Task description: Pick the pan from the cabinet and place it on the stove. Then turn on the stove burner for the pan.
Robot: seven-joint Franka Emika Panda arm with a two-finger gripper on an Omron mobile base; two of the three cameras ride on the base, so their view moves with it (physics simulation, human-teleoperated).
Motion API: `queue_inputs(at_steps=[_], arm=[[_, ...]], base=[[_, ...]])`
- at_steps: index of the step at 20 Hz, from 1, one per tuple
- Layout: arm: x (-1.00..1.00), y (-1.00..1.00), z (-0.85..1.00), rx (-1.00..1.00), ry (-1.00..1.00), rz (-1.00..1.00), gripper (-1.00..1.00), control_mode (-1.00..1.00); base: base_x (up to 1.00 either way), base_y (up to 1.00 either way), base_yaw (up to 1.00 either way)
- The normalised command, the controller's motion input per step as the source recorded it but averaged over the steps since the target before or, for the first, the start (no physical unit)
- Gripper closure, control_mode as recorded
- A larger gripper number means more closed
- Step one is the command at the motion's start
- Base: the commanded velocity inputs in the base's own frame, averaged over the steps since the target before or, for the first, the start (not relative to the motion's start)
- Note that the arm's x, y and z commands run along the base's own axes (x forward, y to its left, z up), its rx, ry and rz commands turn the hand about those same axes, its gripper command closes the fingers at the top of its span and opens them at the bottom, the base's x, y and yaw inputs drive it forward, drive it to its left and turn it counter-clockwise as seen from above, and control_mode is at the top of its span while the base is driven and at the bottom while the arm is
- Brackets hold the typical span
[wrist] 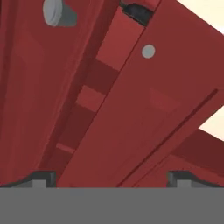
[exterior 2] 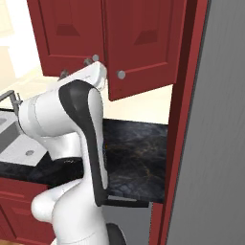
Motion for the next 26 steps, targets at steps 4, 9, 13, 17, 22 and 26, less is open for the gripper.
queue_inputs(at_steps=[4,9,13,17,22,26], arm=[[0.17,0.04,0.01,-0.75,0.06,-0.18,-1.00,-1.00],[0.06,0.07,0.00,-0.75,0.01,-0.21,-1.00,-1.00],[0.02,0.11,0.00,-0.75,-0.05,-0.19,-1.00,-1.00],[0.00,0.12,0.00,-0.75,-0.12,-0.20,-1.00,-1.00],[0.00,0.01,0.00,-0.75,-0.10,-0.23,-1.00,-1.00],[0.00,0.00,0.04,-0.75,-0.13,-0.23,-1.00,-1.00]], base=[[0.00,0.00,0.00],[0.00,0.00,0.00],[0.00,0.00,0.00],[0.00,0.00,0.00],[0.00,0.00,0.00],[0.00,0.00,0.00]])
